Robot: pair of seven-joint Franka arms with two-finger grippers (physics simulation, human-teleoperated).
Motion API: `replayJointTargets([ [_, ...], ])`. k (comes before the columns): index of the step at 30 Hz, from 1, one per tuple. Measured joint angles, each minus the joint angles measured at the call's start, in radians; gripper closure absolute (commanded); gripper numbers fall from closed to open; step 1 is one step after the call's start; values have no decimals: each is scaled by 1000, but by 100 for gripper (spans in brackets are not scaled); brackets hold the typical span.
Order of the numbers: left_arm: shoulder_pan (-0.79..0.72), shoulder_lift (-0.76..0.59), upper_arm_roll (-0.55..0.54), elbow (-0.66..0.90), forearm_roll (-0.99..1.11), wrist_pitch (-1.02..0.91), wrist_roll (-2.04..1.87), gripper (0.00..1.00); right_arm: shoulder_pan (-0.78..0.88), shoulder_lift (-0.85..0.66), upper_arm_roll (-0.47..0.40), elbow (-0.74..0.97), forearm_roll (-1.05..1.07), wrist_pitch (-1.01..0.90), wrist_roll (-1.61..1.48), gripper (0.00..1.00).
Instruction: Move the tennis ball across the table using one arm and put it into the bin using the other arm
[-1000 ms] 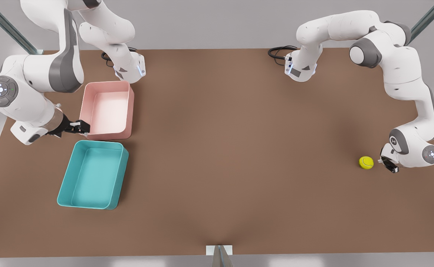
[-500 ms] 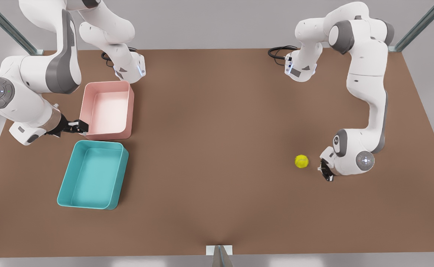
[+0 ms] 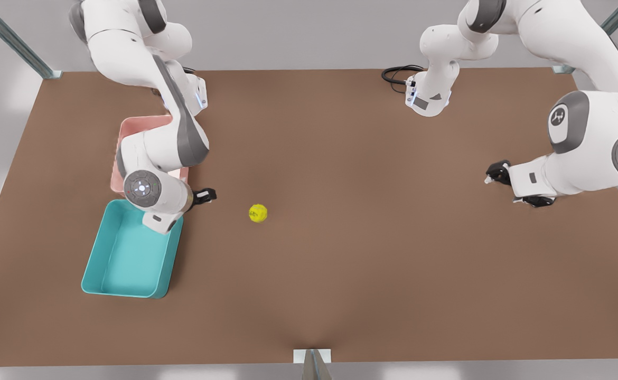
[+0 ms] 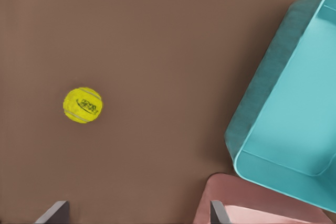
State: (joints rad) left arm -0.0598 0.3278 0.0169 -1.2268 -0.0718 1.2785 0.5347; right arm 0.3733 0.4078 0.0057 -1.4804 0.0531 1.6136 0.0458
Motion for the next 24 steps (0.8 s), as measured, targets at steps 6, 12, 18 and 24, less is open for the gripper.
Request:
replayJointTargets([
  [6, 0, -1, -21, 8, -13, -140, -254, 0, 141, 28, -1, -223, 9, 257, 186, 0],
  [12, -4, -3, -24, 8, -16, -191, -436, 0, 129, -65, -6, -450, -55, 472, 324, 0],
  [18, -4, -17, -41, 8, -16, -211, -568, 0, 72, -144, -7, -621, -179, 629, 420, 0],
  [24, -4, -18, -51, 8, -16, -231, -663, 0, -21, -180, -7, -736, -233, 746, 450, 0],
])
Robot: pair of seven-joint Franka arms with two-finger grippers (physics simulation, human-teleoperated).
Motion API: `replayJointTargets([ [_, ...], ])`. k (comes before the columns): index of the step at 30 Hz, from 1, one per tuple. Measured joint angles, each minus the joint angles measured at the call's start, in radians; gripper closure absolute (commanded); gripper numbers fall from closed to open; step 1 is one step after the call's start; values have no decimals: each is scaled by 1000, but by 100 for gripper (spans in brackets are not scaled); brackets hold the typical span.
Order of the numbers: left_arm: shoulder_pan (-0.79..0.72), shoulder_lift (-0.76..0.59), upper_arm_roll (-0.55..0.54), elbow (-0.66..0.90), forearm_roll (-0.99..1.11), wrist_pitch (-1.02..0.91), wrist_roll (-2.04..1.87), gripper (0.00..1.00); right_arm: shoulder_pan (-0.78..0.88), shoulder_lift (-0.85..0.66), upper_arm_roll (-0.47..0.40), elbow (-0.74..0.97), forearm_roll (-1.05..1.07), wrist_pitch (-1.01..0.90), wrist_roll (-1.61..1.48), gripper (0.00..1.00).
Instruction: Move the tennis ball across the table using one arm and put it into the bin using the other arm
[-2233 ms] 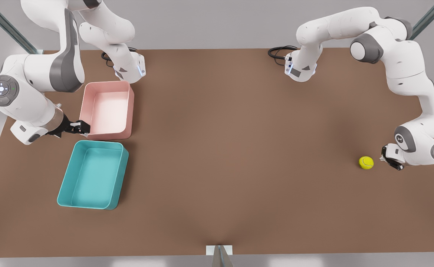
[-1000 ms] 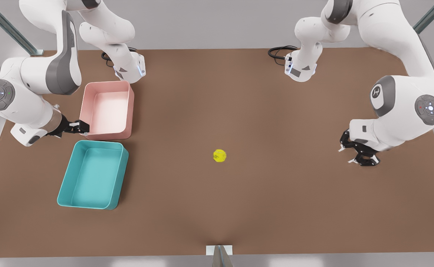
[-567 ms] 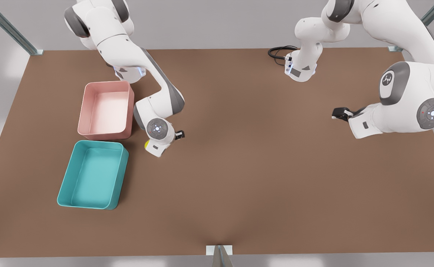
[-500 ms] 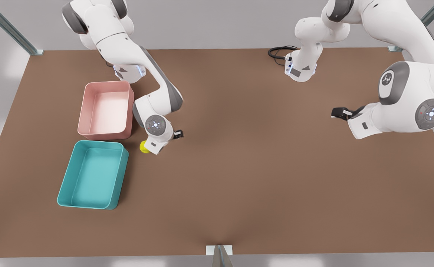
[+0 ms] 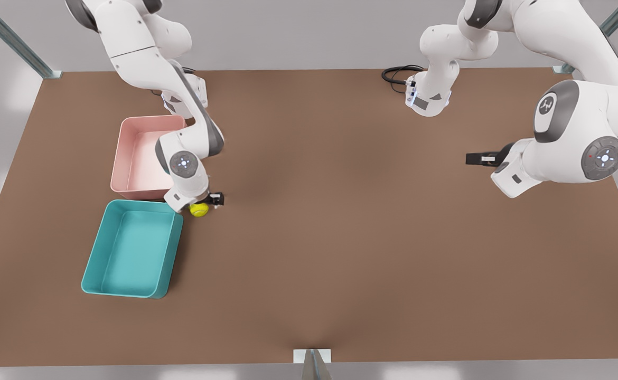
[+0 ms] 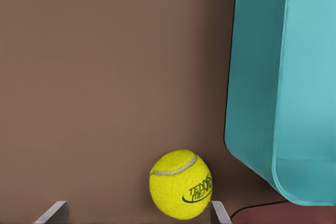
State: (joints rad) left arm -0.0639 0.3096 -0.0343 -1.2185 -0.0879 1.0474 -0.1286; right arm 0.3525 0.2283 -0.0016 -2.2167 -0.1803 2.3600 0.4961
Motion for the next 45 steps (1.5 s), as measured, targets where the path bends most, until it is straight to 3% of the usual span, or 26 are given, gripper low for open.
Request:
replayJointTargets([
  [7, -16, 1, -14, -2, 6, 4, -77, 0, -19, -11, 0, -92, -11, 112, 15, 0],
  [12, -28, 1, -60, -6, 47, 38, -117, 0, -34, 24, 0, -100, -12, 164, 22, 0],
  [41, -22, 0, -61, -8, 60, 50, -216, 0, -70, 163, 0, -138, -13, 310, 39, 0],
  [45, -23, 0, -62, -8, 58, 42, -221, 0, -69, 159, 0, -138, -13, 314, 39, 24],
])
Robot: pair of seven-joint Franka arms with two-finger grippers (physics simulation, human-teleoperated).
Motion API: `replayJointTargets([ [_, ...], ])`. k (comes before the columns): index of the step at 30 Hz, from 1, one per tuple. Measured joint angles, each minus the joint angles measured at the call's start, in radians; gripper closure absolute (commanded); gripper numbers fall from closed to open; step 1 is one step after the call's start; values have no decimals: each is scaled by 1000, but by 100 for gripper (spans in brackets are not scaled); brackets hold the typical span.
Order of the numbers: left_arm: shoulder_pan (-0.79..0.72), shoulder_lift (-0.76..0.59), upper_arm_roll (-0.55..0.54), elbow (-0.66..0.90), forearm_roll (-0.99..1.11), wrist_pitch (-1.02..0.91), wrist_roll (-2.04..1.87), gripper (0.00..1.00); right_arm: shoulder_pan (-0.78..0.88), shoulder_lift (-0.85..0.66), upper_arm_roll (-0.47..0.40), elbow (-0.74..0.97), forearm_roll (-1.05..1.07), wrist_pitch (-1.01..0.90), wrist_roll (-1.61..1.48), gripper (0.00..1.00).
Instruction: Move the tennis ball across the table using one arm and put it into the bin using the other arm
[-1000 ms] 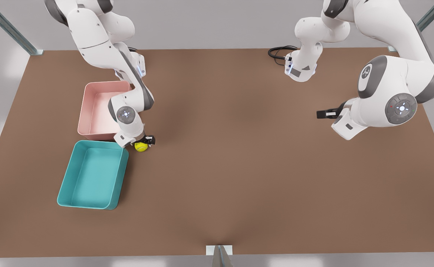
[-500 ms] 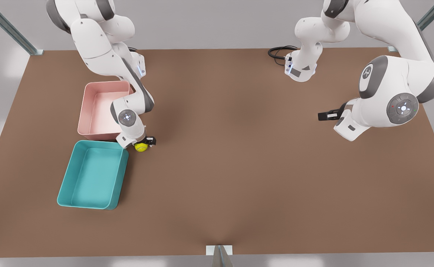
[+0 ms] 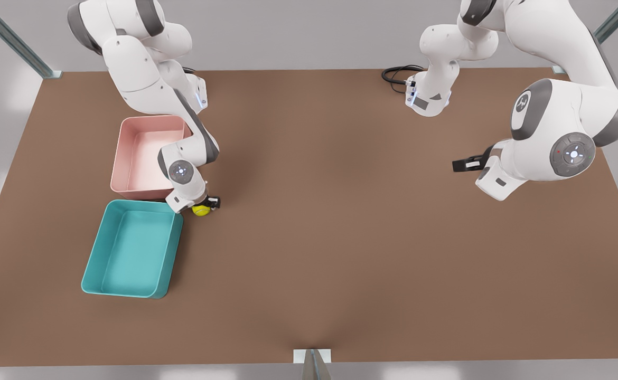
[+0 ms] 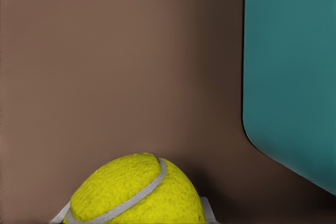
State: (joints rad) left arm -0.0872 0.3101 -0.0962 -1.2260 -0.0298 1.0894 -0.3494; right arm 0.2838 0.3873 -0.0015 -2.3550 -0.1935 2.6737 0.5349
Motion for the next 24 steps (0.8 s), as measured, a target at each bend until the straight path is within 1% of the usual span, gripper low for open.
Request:
replayJointTargets([
  [2, -2, 0, 0, 0, -1, -3, -2, 0, 0, -6, 1, 1, 3, 2, -4, 38],
  [3, -2, 1, 0, 0, -1, -4, -3, 0, 0, -9, 2, 1, 4, 3, -8, 39],
  [7, -3, 0, -2, 1, -3, -9, -7, 0, 7, -35, 11, 34, 9, 6, -20, 39],
  [9, -2, 0, -2, 1, -3, -11, -8, 0, 13, -49, 31, 76, 9, 6, -26, 39],
  [11, -2, 0, -3, 2, -5, -13, -9, 0, 10, -49, 37, 145, 10, -5, -39, 39],
  [12, -2, -1, -3, 2, -5, -13, -10, 0, -4, -38, 38, 209, 11, -26, -50, 39],
  [16, -1, 0, -2, 2, -7, -15, -12, 0, -150, 52, 39, 422, 17, -109, -128, 38],
  [18, -2, -1, -2, 2, -7, -15, -12, 0, -224, 62, 39, 457, 20, -141, -181, 38],
  [21, -2, 0, -3, 2, -7, -16, -14, 0, -267, 53, 38, 497, 44, -202, -259, 38],
  [22, -2, 0, -3, 2, -7, -17, -14, 0, -276, 52, 37, 505, 53, -223, -283, 2],
  [23, -2, -1, -3, 2, -8, -17, -14, 0, -282, 51, 36, 509, 59, -242, -304, 0],
  [24, -2, 0, -3, 2, -7, -17, -15, 0, -285, 51, 35, 511, 63, -260, -323, 0],
])
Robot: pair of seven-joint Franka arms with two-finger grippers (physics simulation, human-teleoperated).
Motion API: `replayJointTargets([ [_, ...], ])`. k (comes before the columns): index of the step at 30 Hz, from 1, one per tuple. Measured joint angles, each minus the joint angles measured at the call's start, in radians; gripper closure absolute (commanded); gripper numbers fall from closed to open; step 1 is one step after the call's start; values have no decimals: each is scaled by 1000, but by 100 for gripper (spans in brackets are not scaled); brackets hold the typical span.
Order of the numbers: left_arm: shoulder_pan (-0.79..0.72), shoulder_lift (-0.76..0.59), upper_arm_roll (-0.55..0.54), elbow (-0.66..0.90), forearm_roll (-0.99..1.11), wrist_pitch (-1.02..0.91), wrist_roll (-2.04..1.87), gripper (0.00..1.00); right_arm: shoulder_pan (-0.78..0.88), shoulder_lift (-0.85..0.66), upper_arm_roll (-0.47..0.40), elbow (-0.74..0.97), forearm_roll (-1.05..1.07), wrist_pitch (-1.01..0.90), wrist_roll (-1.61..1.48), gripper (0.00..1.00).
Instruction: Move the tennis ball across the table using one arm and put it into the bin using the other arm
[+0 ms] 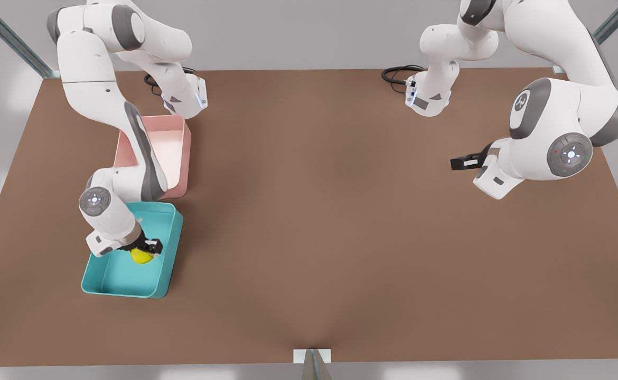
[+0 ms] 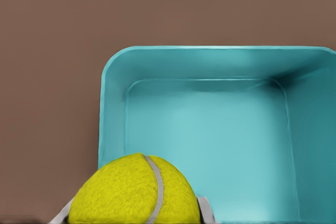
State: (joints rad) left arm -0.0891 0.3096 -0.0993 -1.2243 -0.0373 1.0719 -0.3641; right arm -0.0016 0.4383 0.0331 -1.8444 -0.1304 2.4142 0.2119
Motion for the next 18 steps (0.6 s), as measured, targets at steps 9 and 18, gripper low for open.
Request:
replayJointTargets([
  [9, 0, -21, -22, 2, -1, -19, -7, 0, 89, 12, 1, 290, 72, -428, -98, 0],
  [18, -1, -34, -27, -1, 0, -38, -18, 0, 44, -367, 28, 324, 39, -903, -88, 0],
])
